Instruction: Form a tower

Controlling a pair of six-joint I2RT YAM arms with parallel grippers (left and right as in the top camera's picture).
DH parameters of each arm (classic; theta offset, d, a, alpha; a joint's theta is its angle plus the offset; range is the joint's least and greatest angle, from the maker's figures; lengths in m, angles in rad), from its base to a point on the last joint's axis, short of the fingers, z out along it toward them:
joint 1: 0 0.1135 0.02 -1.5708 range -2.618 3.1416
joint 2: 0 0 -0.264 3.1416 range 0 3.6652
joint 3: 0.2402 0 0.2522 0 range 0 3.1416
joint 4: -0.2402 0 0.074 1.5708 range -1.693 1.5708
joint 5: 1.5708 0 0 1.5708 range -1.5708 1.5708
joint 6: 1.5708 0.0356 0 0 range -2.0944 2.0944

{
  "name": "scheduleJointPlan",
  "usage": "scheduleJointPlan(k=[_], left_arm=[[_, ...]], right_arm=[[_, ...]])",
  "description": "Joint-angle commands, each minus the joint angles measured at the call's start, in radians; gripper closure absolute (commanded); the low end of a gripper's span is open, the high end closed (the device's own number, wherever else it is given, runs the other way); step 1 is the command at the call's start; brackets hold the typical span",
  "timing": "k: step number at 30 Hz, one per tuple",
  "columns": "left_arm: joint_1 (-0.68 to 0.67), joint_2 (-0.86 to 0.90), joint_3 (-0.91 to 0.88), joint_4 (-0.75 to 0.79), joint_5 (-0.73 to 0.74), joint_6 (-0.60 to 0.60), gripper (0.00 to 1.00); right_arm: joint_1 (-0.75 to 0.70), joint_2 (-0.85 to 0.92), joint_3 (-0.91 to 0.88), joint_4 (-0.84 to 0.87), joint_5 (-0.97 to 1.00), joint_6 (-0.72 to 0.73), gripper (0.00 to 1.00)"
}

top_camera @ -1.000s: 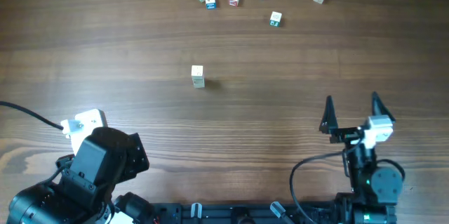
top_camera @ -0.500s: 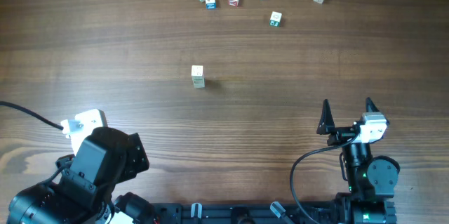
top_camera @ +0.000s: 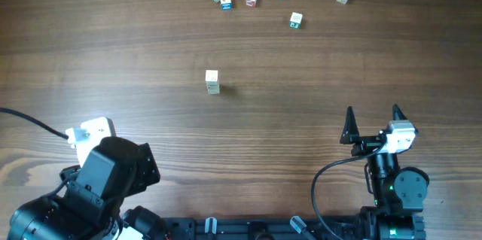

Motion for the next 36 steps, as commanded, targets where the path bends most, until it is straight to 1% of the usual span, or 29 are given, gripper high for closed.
scheduleJointPlan(k=[1,7,9,11,12,13,14,15,16,18,20,21,23,25,27,30,32,36], left_arm=[[0.019,-0.016,0.0,0.0,-0.004,0.005,0.0],[0.058,-0.097,0.0,0.006,-0.022,0.009,0.0],[0.096,-0.119,0.0,0.119,-0.044,0.015,0.0],[0.121,-0.145,-0.011,0.328,-0.012,0.075,0.0],[0.132,-0.165,-0.046,0.439,0.021,0.144,0.0],[0.147,-0.193,-0.111,0.558,0.041,0.222,0.0],[0.168,-0.238,-0.222,0.709,0.068,0.307,0.0],[0.192,-0.286,-0.33,0.833,0.115,0.367,0.0],[0.216,-0.327,-0.422,0.924,0.164,0.409,0.0],[0.275,-0.431,-0.613,1.088,0.247,0.455,0.0],[0.346,-0.542,-0.814,1.261,0.297,0.455,0.0],[0.364,-0.571,-0.868,1.313,0.308,0.455,0.0],[0.412,-0.653,-1.031,1.486,0.338,0.456,0.0],[0.434,-0.693,-1.13,1.604,0.383,0.508,0.0],[0.448,-0.718,-1.196,1.661,0.418,0.602,0.0],[0.465,-0.737,-1.228,1.608,0.415,0.663,0.0],[0.472,-0.765,-1.256,1.588,0.407,0.664,0.0],[0.473,-0.765,-1.262,1.548,0.402,0.664,0.0]], right_arm=[[-0.002,-0.013,-0.001,0.002,0.014,0.017,0.0],[-0.002,-0.013,-0.001,0.002,0.014,0.017,0.0],[-0.002,-0.013,-0.001,0.002,0.014,0.017,0.0],[-0.002,-0.013,-0.001,0.002,0.014,0.017,0.0],[-0.002,-0.013,-0.001,0.002,0.014,0.017,0.0],[-0.002,-0.013,-0.001,0.002,0.014,0.017,0.01],[-0.002,-0.013,-0.001,0.002,0.014,0.017,0.0],[-0.002,-0.013,-0.001,0.002,0.014,0.018,0.0],[-0.002,-0.013,-0.001,0.002,0.014,0.017,0.0],[-0.002,-0.013,-0.001,0.002,0.014,0.017,0.0],[-0.002,-0.013,-0.001,0.002,0.014,0.017,0.0],[-0.002,-0.013,-0.001,0.002,0.014,0.018,0.0],[-0.002,-0.013,-0.001,0.002,0.014,0.018,0.0],[-0.002,-0.013,-0.001,0.002,0.014,0.017,0.0],[-0.002,-0.013,-0.001,0.002,0.014,0.017,0.0],[-0.002,-0.013,-0.001,0.002,0.014,0.017,0.0],[-0.002,-0.013,-0.001,0.002,0.014,0.017,0.0],[-0.002,-0.013,-0.001,0.002,0.014,0.017,0.0]])
